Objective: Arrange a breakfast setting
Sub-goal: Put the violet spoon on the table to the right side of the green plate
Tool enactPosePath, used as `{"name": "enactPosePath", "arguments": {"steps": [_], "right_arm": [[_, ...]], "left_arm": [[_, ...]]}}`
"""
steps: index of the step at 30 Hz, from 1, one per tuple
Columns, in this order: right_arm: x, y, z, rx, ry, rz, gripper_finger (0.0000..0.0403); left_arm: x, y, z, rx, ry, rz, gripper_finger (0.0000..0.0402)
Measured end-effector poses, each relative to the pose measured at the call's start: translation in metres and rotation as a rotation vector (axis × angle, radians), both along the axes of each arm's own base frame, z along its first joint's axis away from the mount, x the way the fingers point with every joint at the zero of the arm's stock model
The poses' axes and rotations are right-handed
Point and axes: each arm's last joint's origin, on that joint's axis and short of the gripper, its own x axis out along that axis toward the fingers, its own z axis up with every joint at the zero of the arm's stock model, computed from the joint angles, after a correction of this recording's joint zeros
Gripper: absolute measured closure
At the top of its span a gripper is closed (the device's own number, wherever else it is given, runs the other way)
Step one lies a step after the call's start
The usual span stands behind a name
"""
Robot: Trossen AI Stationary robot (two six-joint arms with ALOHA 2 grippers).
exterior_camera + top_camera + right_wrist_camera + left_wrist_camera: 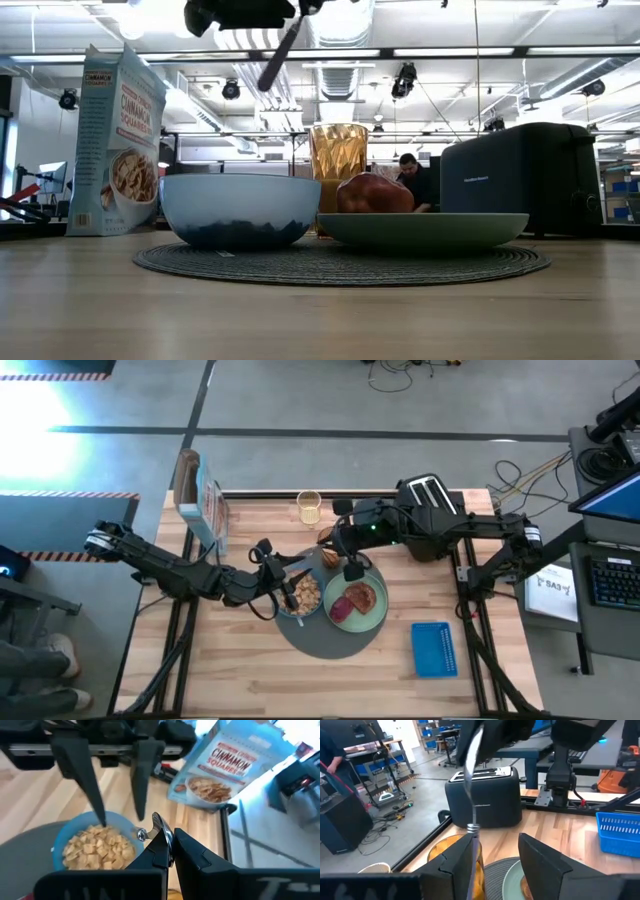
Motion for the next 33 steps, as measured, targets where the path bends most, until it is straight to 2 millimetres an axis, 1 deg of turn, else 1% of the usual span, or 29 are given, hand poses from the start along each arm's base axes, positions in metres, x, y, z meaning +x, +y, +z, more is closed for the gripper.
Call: {"name": "enactPosePath", "arguments": {"steps": [3,5,8,13,19,20,23,26,28,33], "right_arm": [[-0.005,-0.001,-0.006,0.04,0.079,-0.051,0.0394],[-0.013,-0.004,-0.013,0.052,0.176,-0.133,0.0394],[-0.027,-0.006,-0.021,0.13,0.317,-0.259,0.0394],[-0.054,-0.004,-0.024,0.313,0.475,-0.437,0.0394],[-0.084,0.004,-0.023,0.641,0.672,-0.583,0.0394],[-0.088,0.005,-0.023,0.666,0.702,-0.618,0.0394],[-0.092,0.006,-0.029,0.701,0.744,-0.697,0.0394],[-0.091,0.006,-0.037,0.721,0.767,-0.731,0.0394],[-0.091,0.007,-0.046,0.742,0.811,-0.746,0.0394],[-0.094,0.009,-0.079,0.794,0.93,-0.824,0.0394]], "left_arm": [[0.0,0.0,-0.001,0.002,0.007,0.0,0.026],[0.0,0.0,-0.001,0.001,0.011,0.001,0.026],[0.0,0.0,-0.001,0.002,0.012,0.003,0.0261],[0.0,0.001,-0.001,0.022,0.022,0.008,0.0261],[0.0,0.001,-0.001,0.031,0.03,0.007,0.0261],[0.0,0.001,-0.002,0.032,0.032,0.007,0.0261],[0.0,0.001,-0.002,0.034,0.038,0.007,0.0261],[-0.001,0.001,-0.003,0.038,0.051,0.007,0.0261],[-0.001,0.001,-0.004,0.041,0.061,0.008,0.0261],[-0.002,0.002,-0.007,0.051,0.091,0.008,0.0261]]}}
